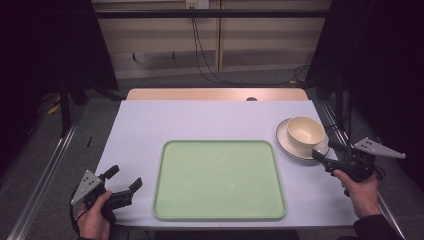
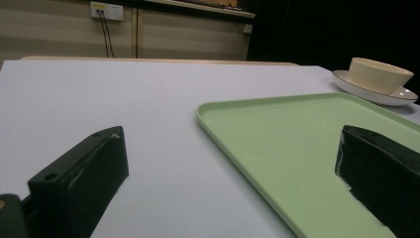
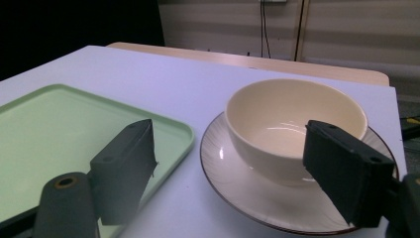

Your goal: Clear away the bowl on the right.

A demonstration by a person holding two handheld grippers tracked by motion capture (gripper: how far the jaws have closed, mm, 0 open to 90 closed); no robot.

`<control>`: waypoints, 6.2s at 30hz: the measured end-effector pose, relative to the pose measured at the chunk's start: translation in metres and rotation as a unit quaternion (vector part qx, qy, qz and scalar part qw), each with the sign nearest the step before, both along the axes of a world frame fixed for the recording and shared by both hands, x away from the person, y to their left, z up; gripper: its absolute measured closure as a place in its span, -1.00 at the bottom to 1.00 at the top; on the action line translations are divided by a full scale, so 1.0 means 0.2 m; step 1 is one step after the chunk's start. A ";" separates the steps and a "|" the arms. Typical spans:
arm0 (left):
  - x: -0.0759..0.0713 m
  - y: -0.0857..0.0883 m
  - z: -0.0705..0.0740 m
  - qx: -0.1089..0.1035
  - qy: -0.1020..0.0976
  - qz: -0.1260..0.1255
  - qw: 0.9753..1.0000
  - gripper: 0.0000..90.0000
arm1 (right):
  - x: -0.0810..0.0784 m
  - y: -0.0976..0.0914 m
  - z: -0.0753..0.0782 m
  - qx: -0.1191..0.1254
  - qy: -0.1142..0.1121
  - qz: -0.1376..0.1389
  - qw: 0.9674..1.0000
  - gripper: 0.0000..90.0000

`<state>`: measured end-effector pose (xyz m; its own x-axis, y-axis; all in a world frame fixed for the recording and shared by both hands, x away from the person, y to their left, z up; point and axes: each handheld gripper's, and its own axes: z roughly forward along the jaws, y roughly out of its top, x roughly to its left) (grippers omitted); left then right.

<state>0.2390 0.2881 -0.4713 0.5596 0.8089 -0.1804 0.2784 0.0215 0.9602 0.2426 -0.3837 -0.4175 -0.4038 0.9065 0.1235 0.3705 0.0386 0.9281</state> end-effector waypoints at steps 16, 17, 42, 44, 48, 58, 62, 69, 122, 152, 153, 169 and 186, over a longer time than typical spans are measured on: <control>0.00 0.00 0.00 -0.001 0.002 0.000 1.000 -1.00 | 0.20 -0.09 0.02 -0.030 0.040 -0.017 0.999 -0.64; 0.00 0.00 0.00 0.001 0.002 0.000 1.000 -1.00 | 0.21 -0.09 0.03 -0.032 0.045 -0.017 0.998 -0.64; 0.01 0.00 0.00 0.003 0.003 -0.003 1.000 -1.00 | 0.53 -0.17 -0.07 -0.084 0.155 -0.025 0.984 -0.45; 0.01 0.00 0.00 0.003 0.003 -0.003 1.000 -1.00 | 0.55 -0.17 -0.08 -0.082 0.166 -0.032 0.982 -0.43; 0.01 0.00 0.00 0.001 0.004 -0.002 1.000 -1.00 | 0.59 -0.19 -0.10 -0.068 0.180 -0.032 0.981 -0.29; 0.01 0.00 0.00 0.002 0.004 -0.004 1.000 -1.00 | 0.64 -0.19 -0.14 -0.064 0.219 -0.041 0.973 0.02; 0.01 0.00 0.00 0.002 0.003 -0.003 1.000 -1.00 | 0.66 -0.18 -0.15 -0.067 0.237 -0.042 0.968 0.22; 0.01 0.00 0.00 0.002 0.004 -0.004 1.000 -1.00 | 0.68 -0.18 -0.16 -0.067 0.263 -0.045 0.961 0.37; 0.00 0.00 0.00 0.002 0.003 -0.005 1.000 -1.00 | 0.63 -0.21 -0.08 0.008 0.247 -0.070 0.967 0.86; 0.00 0.00 0.00 0.001 0.003 -0.003 1.000 -1.00 | 0.55 -0.19 0.06 0.008 0.195 -0.035 0.980 0.86; 0.00 0.00 0.00 0.001 0.003 -0.003 1.000 -1.00 | 0.54 -0.19 0.06 0.006 0.191 -0.031 0.981 0.86; 0.00 0.00 0.00 0.001 0.002 -0.004 1.000 -1.00 | 0.49 -0.12 0.17 0.006 0.171 0.010 0.985 0.86; 0.00 0.00 0.00 0.009 0.000 -0.009 1.000 -1.00 | 0.48 0.03 0.28 -0.007 0.153 0.064 0.986 0.86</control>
